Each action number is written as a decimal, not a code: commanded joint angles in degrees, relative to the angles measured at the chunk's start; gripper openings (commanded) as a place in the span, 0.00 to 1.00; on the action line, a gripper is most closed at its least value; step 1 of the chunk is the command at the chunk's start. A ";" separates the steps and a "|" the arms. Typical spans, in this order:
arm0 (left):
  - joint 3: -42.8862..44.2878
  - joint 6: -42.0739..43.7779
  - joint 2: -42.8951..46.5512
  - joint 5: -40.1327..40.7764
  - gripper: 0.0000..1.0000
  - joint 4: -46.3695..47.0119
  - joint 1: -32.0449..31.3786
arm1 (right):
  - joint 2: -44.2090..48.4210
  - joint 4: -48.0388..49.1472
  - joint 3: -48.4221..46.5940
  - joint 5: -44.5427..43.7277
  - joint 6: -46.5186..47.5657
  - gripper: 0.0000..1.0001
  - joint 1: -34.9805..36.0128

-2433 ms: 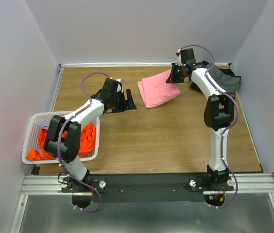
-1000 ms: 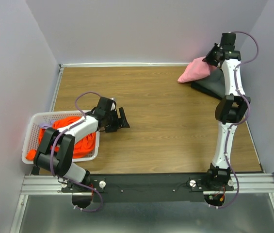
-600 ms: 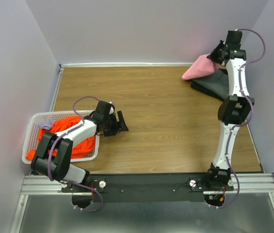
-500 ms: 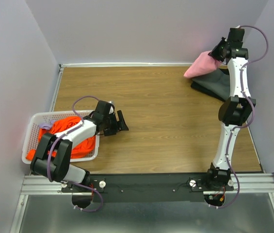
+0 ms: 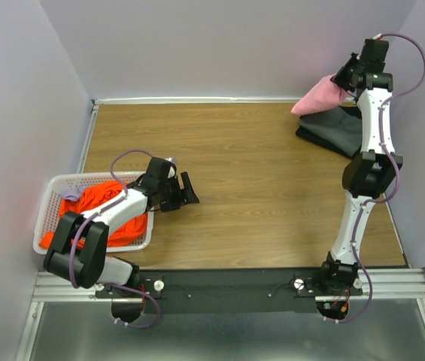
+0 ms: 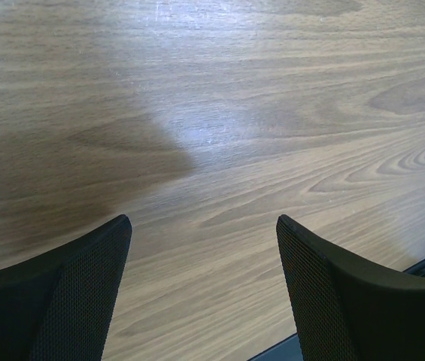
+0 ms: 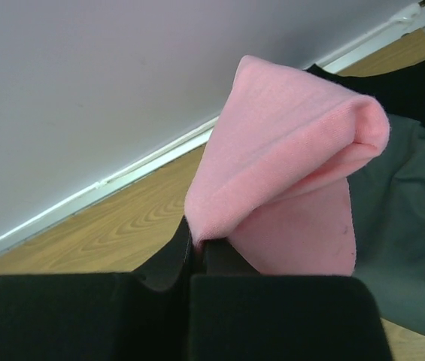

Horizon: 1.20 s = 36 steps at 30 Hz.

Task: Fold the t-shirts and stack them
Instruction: Neatly place the folded tshirt to the corner

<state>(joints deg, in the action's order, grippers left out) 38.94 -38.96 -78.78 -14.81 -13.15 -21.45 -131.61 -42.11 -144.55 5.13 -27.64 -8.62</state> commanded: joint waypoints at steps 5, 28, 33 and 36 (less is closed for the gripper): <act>-0.97 -0.33 2.32 1.10 0.86 -0.39 0.36 | 1.27 1.33 2.60 -2.75 4.78 0.01 -3.24; -0.44 -0.24 8.73 2.24 0.86 -3.55 0.36 | 8.21 -0.08 20.35 -27.62 5.76 0.51 -4.47; 1.31 -0.06 12.07 3.03 0.86 -4.52 0.27 | 13.74 -0.17 29.57 -32.89 3.47 0.82 -4.47; 2.28 0.90 12.25 3.29 0.86 -4.43 0.27 | 16.91 -0.17 33.18 -34.04 2.77 0.89 -4.47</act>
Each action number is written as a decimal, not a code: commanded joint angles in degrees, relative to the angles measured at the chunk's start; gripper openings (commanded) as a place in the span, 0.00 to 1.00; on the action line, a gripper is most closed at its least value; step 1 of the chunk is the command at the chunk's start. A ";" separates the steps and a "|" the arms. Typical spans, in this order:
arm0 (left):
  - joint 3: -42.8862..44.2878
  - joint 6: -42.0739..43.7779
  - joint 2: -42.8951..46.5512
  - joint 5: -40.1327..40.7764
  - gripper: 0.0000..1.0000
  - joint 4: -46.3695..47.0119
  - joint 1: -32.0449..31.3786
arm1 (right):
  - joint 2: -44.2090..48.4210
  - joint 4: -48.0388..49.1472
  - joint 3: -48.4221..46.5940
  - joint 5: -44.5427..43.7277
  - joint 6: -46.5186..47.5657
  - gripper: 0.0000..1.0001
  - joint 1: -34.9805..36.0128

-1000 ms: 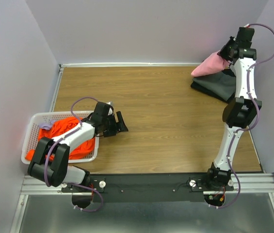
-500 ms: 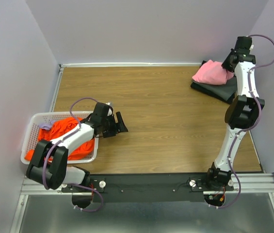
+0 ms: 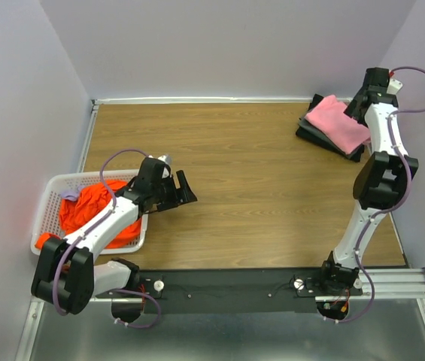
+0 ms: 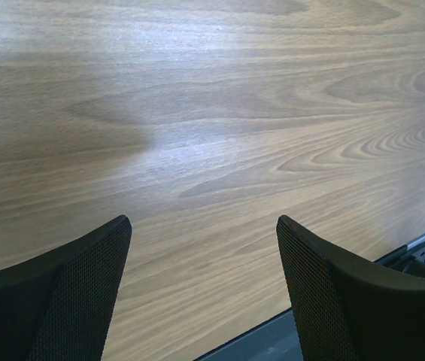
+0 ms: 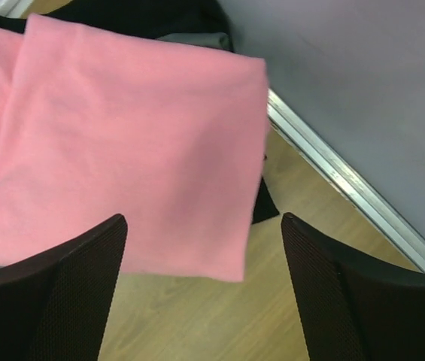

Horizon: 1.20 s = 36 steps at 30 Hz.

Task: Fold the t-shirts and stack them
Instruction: Neatly place the folded tshirt to the corner, then reset both grippers

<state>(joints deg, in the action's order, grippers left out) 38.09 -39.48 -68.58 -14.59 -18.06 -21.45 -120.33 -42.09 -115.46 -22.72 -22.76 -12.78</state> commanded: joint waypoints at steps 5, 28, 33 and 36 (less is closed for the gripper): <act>4.01 2.83 1.25 3.25 0.86 0.31 0.18 | 11.34 1.21 11.90 -5.41 -2.64 0.96 -0.23; 0.67 4.86 -6.48 2.99 0.86 8.31 -2.54 | 39.56 8.51 47.69 10.06 0.35 1.00 1.09; 3.22 5.47 -10.69 2.55 0.86 9.63 -4.65 | 42.19 8.42 49.80 11.91 0.26 1.00 1.09; 6.20 5.38 -12.11 4.81 0.86 8.66 -7.36 | 44.91 8.42 50.16 15.23 0.53 1.00 1.17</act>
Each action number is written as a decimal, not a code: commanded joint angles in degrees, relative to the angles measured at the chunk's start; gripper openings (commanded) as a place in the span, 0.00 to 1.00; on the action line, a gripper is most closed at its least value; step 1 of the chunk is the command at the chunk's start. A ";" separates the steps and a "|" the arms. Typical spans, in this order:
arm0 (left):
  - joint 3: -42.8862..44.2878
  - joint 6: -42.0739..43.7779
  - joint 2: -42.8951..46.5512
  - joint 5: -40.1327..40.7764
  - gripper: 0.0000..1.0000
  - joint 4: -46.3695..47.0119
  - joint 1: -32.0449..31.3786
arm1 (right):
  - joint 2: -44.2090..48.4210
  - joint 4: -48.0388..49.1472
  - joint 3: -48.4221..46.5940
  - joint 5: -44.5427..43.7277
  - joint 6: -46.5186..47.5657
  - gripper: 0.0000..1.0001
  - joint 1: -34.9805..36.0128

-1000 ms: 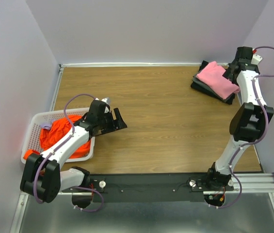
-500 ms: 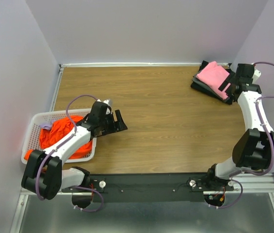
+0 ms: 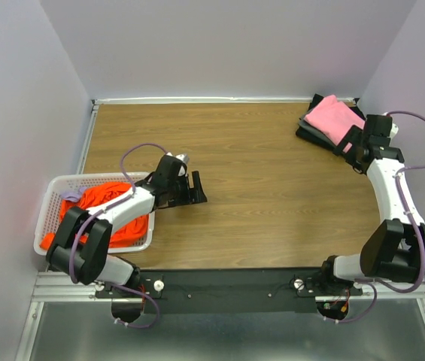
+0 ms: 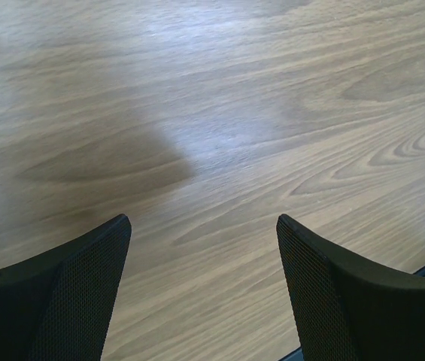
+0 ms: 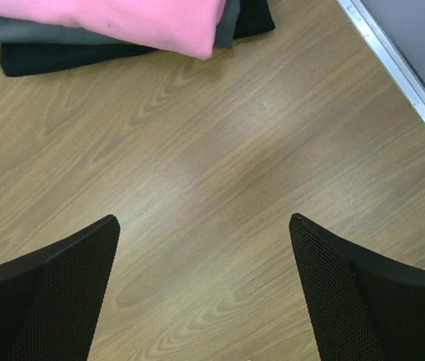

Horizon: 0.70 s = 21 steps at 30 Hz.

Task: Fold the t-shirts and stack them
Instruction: Reset both grippers

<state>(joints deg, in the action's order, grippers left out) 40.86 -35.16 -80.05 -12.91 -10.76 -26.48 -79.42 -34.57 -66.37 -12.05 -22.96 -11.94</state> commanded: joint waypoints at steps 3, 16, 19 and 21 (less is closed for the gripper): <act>7.20 -0.43 2.78 9.09 0.86 -1.53 -6.03 | 7.33 0.73 1.94 9.13 0.64 1.00 1.83; 9.85 -8.26 23.62 29.60 0.86 -6.72 -12.10 | 20.18 0.82 17.49 19.96 0.63 1.00 11.86; 10.20 -8.08 24.77 31.18 0.86 -7.96 -12.10 | 21.06 0.73 18.56 20.58 2.13 1.00 11.86; 10.20 -7.91 25.64 32.24 0.86 -8.75 -12.10 | 20.80 0.64 18.29 20.49 2.92 1.00 11.77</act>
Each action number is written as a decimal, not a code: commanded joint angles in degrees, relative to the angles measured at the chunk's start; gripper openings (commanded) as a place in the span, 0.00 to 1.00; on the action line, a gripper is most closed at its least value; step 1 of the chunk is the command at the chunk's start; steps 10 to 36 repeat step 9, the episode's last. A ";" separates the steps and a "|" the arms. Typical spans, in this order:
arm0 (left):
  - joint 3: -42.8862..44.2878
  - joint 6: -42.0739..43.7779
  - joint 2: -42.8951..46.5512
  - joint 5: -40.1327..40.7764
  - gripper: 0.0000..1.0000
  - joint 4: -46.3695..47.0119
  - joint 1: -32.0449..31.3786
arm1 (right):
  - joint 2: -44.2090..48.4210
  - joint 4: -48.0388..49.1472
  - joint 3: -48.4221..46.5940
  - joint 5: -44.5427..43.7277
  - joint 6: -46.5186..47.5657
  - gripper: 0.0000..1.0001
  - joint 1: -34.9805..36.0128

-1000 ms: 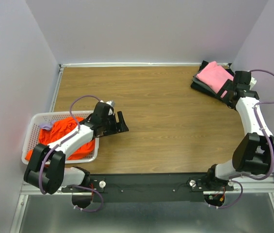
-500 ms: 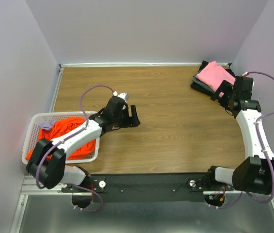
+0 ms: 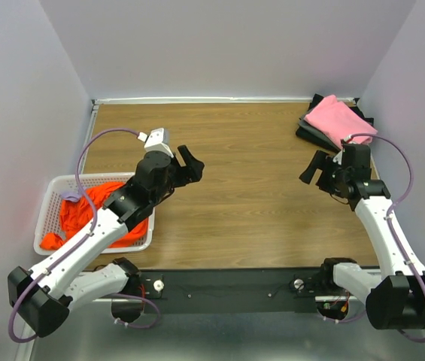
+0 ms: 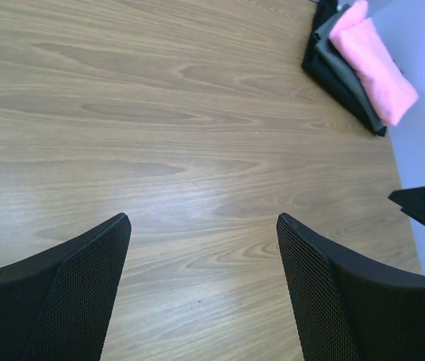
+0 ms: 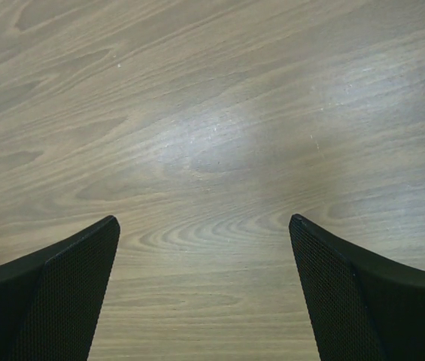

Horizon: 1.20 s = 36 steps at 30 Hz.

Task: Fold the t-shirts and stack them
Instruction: Reset both grippers

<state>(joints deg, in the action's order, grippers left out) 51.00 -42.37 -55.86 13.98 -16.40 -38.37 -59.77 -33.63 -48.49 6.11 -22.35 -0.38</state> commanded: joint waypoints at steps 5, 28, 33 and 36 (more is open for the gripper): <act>0.50 -0.43 2.15 7.29 0.86 -4.60 -0.13 | -0.79 0.14 -0.55 2.68 2.31 1.00 1.53; 1.11 -0.17 2.42 9.83 0.89 -6.00 -0.13 | -1.84 0.49 -1.25 2.24 2.66 1.00 1.53; 1.11 -0.17 2.42 9.83 0.89 -6.00 -0.13 | -1.84 0.49 -1.25 2.24 2.66 1.00 1.53; 1.11 -0.17 2.42 9.83 0.89 -6.00 -0.13 | -1.84 0.49 -1.25 2.24 2.66 1.00 1.53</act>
